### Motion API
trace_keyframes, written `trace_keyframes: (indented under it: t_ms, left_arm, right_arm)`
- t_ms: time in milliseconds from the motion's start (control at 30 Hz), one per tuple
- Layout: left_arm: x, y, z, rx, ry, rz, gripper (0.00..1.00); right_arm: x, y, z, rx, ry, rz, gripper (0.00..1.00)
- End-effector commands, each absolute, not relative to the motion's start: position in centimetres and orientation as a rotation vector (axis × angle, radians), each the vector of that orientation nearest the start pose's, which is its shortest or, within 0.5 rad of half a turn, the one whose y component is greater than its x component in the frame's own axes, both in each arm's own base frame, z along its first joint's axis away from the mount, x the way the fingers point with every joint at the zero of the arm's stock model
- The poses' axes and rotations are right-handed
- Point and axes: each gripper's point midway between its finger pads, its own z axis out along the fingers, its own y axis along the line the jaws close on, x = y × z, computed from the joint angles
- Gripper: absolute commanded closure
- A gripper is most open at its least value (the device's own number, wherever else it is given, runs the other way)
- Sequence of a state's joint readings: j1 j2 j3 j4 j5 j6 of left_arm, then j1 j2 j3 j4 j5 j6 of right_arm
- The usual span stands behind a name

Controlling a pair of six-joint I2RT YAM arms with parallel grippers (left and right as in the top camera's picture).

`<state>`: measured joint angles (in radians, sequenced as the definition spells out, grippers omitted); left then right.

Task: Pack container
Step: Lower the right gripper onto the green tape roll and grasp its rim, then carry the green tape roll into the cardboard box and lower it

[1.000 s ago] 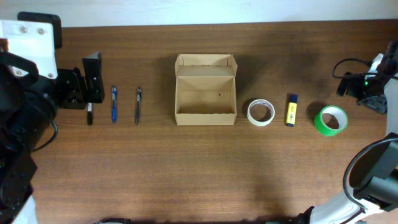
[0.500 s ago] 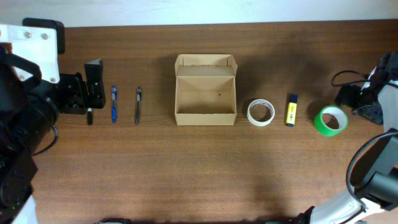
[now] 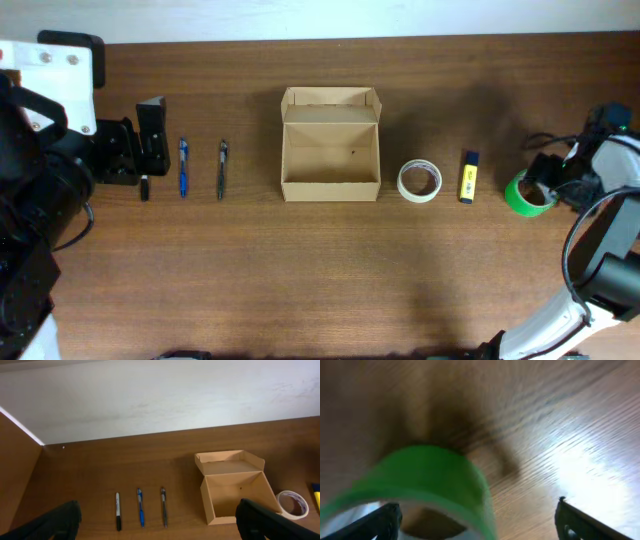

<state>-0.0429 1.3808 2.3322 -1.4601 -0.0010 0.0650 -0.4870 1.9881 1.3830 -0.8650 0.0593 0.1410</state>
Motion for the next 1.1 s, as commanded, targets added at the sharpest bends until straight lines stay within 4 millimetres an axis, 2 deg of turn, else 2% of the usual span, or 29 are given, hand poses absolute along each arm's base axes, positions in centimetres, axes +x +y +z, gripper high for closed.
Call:
trace_keyframes:
  t_ms: [0,33,67,100,200,233,367,467,567,633,667,733,800,867,900,967,1000,1067]
  left_arm:
    - [27.7,-1.1,48.7,0.130,2.076,0.033,0.00]
    - [27.7,-1.1,48.7,0.130,2.076,0.033,0.00]
    - [27.7,-1.1,48.7,0.130,2.076,0.033,0.01]
    - [27.7,-1.1,48.8,0.130,2.075,0.033,0.01]
    - [27.7,-1.1,48.7,0.130,2.076,0.033,0.00]
    - [27.7,-1.1,48.8,0.130,2.076,0.032,0.01]
    - [27.7,-1.1,48.7,0.130,2.076,0.033,0.00]
    - [27.7,-1.1,48.8,0.130,2.075,0.033,0.01]
    - [27.8,-0.9,48.8,0.123,2.075,0.044,0.01]
    - [27.9,-0.7,48.8,0.115,2.074,0.058,0.00]
    - [28.0,-0.6,48.7,0.111,2.077,0.064,0.00]
    - [28.0,-0.4,48.6,0.103,2.082,0.079,0.00]
    - [28.2,-0.4,48.6,0.103,2.084,0.079,0.01]
    - [28.3,-0.4,48.5,0.104,2.086,0.079,0.01]
    - [28.3,-0.4,48.4,0.104,2.089,0.079,0.00]
    - [28.3,-0.4,48.4,0.104,2.089,0.079,0.01]
    - [28.3,-0.4,48.4,0.104,2.089,0.079,0.01]
    - [28.3,-0.4,48.4,0.104,2.089,0.079,0.01]
  right_arm:
    - [33.0,-18.4,0.4,1.001,2.912,-0.062,0.13]
    - [33.0,-18.3,0.4,1.000,2.911,-0.054,0.18]
    - [33.0,-18.2,0.4,0.999,2.911,-0.052,0.31]
    - [33.1,-18.2,0.4,0.998,2.911,-0.051,0.53]
    - [33.2,-18.0,0.4,0.997,2.908,-0.026,0.90]
    - [33.2,-17.9,0.4,1.008,2.903,-0.022,0.96]
    - [33.6,-17.5,0.7,1.000,2.898,0.020,0.96]
    - [34.0,-17.7,2.3,0.996,2.885,0.019,0.96]
    - [35.5,-18.0,7.0,0.950,2.815,-0.004,0.96]
    - [36.9,-17.8,11.1,0.857,2.763,-0.025,0.96]
    - [37.7,-17.2,13.8,0.784,2.729,-0.036,0.96]
    - [39.2,-15.5,19.2,0.635,2.664,-0.052,0.96]
    - [40.4,-12.6,24.1,0.470,2.608,-0.052,0.96]
    - [41.3,-8.6,28.1,0.290,2.566,-0.031,0.96]
    - [41.7,-5.9,29.8,0.190,2.546,-0.001,0.96]
    - [42.2,-1.5,31.5,0.048,2.513,0.038,0.96]
    - [42.4,1.3,31.9,-0.040,2.500,0.064,0.96]
    - [42.2,6.6,31.4,-0.193,2.504,0.115,0.96]
